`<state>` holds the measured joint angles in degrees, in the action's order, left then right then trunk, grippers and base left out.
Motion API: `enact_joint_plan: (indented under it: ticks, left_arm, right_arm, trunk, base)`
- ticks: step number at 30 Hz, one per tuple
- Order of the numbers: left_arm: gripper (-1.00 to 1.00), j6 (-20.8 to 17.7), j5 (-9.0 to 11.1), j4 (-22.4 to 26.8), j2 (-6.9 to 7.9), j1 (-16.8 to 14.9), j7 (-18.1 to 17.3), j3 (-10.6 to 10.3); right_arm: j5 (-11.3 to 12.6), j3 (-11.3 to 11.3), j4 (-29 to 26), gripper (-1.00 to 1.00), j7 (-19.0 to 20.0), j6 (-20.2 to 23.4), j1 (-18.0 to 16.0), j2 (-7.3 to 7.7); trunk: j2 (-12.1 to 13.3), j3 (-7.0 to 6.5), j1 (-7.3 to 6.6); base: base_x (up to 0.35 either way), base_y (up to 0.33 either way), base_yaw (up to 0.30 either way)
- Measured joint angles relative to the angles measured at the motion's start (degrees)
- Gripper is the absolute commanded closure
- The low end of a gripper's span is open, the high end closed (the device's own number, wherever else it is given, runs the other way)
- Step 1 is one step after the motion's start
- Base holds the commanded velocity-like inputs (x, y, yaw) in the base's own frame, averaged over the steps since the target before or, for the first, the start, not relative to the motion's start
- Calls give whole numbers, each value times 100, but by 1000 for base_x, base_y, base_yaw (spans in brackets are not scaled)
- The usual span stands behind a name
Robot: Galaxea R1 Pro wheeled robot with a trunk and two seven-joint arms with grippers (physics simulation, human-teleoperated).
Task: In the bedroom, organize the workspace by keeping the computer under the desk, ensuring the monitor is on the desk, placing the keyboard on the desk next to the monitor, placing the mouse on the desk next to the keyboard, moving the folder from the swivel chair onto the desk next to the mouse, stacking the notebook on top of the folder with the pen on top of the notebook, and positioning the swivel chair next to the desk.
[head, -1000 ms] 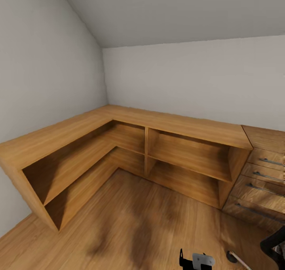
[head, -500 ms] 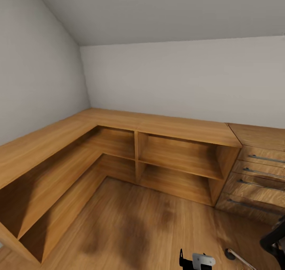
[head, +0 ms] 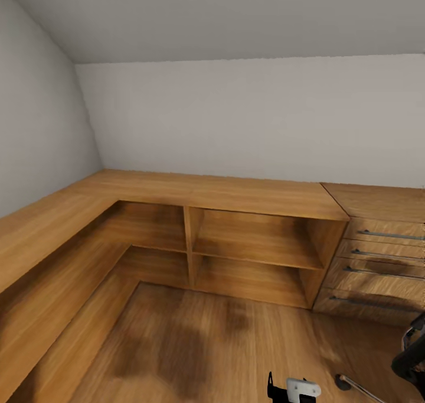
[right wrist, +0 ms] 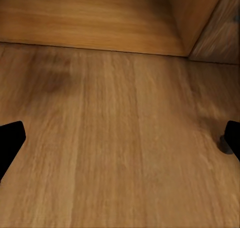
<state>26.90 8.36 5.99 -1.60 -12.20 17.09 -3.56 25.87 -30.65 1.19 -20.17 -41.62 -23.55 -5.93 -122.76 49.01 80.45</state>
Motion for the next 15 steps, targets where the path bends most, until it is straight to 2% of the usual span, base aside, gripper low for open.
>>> enact_joint_plan:
  ticks: [5,15]
  left_arm:
    - [-100,-3,0,0,1,0,0,1]
    - [-100,-2,-8,0,-8,0,-3,-3]
  right_arm:
    - [-1,2,1,-100,0,0,-1,0]
    - [-8,2,0,-100,5,-1,-1,2]
  trunk:
    - [0,0,0]
    - [0,0,2]
  base:
    - [245,208,-298]
    - [50,41,-298]
